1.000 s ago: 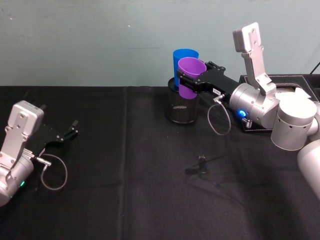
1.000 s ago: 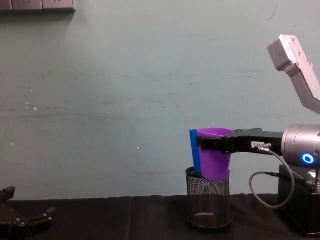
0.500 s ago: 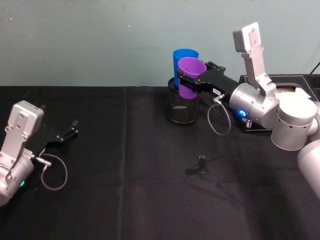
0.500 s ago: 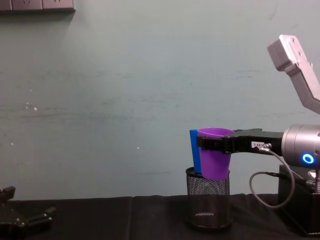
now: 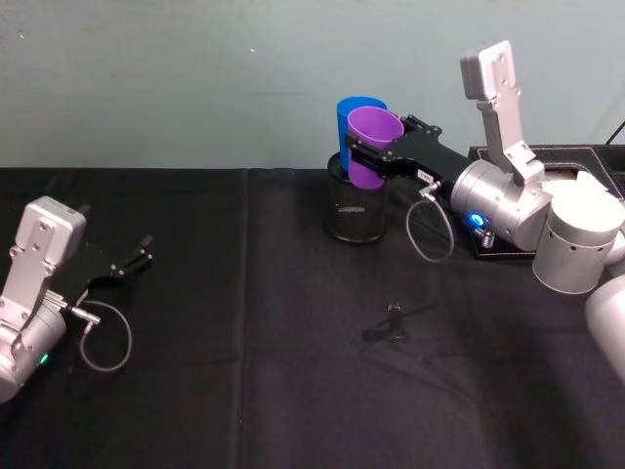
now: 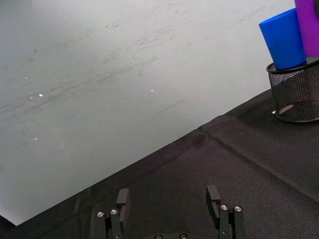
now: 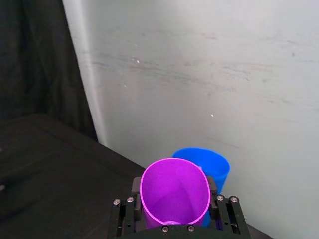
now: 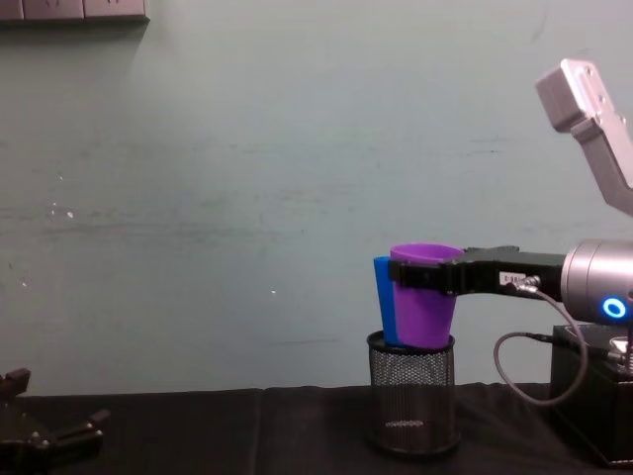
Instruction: Pick up one cup with a gripper and tap it against the other cup.
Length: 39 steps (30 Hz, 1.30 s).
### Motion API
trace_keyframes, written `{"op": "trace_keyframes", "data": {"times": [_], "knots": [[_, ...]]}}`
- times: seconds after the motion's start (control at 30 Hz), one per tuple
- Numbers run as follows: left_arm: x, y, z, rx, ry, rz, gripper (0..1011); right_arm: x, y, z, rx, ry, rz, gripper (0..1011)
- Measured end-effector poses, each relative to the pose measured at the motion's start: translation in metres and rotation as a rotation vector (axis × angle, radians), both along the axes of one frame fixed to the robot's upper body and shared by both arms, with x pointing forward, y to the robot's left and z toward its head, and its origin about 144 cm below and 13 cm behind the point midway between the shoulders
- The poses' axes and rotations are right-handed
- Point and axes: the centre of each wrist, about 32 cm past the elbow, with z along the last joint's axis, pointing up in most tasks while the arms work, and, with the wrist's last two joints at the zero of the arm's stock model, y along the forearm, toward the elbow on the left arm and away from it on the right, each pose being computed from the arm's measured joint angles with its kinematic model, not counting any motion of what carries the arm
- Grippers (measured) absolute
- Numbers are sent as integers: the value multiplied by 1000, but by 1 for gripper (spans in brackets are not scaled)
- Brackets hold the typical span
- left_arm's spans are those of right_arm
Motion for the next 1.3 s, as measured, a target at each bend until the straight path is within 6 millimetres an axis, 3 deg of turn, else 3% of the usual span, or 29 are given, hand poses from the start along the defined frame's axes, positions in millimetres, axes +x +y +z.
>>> {"op": "trace_keyframes", "data": {"times": [0.67, 1.3], "knots": [[0, 0, 0, 0, 0, 0, 1000, -45, -6, 10, 16, -37, 112, 734], [0, 0, 0, 0, 0, 0, 1000, -98, -19, -11, 2, -44, 199, 734]]}}
